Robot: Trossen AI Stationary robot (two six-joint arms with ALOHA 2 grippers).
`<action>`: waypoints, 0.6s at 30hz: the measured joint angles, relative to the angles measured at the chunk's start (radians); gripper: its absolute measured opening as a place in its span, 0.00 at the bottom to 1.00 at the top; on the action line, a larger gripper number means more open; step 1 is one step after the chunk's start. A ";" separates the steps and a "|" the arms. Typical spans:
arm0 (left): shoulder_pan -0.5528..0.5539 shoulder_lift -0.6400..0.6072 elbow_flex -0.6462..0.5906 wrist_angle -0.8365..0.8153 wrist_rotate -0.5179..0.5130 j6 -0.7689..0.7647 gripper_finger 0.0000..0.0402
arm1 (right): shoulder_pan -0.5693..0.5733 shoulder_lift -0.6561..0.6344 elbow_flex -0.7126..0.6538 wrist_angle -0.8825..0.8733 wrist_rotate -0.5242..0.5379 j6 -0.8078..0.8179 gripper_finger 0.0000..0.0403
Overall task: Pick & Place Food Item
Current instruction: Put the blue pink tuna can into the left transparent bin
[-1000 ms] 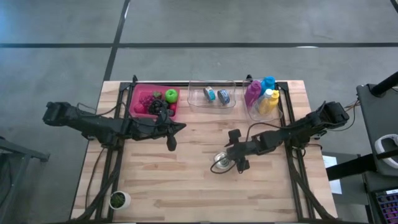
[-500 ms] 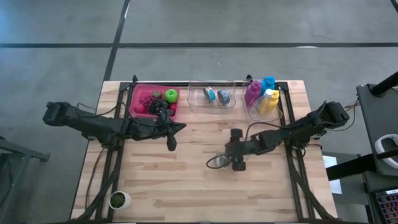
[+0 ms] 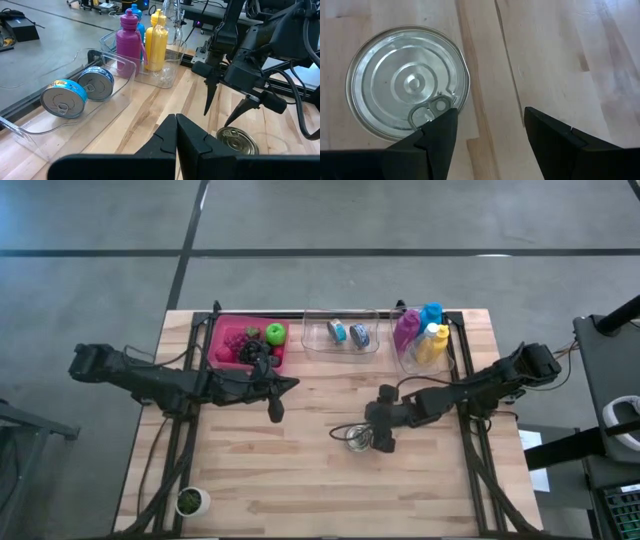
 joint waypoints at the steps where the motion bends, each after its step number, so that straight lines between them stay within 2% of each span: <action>1: 0.000 0.000 0.000 0.000 0.000 0.000 0.01 | 0.000 0.000 0.000 0.000 0.000 0.001 0.57; 18: 0.000 0.000 0.000 0.000 0.000 0.002 0.01 | 0.000 0.000 0.000 0.007 -0.008 0.018 0.57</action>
